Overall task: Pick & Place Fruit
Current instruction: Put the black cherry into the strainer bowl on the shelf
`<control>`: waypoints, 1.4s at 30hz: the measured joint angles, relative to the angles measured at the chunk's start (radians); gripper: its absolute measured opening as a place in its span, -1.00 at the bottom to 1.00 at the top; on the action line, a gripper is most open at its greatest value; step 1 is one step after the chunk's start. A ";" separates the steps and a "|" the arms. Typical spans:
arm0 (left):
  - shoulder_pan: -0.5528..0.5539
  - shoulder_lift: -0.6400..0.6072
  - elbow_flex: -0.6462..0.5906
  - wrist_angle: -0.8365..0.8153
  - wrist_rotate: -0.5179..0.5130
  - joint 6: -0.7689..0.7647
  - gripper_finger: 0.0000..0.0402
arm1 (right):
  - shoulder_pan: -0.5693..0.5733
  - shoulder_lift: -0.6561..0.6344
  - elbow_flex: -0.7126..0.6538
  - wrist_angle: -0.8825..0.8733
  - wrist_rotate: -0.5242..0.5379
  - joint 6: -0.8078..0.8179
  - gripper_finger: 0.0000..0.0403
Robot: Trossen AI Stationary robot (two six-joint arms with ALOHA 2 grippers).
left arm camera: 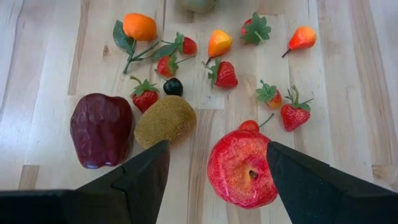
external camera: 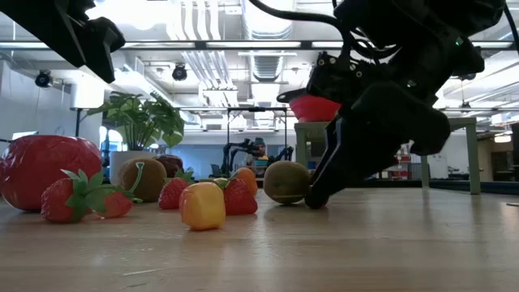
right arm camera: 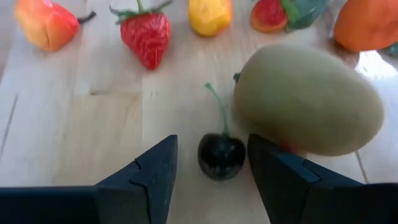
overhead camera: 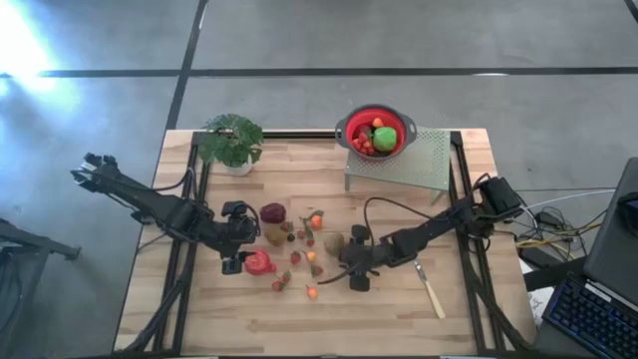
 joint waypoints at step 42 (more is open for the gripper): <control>0.000 0.000 0.000 0.000 0.000 0.000 0.36 | 0.001 0.021 0.064 -0.077 -0.107 -0.001 -0.48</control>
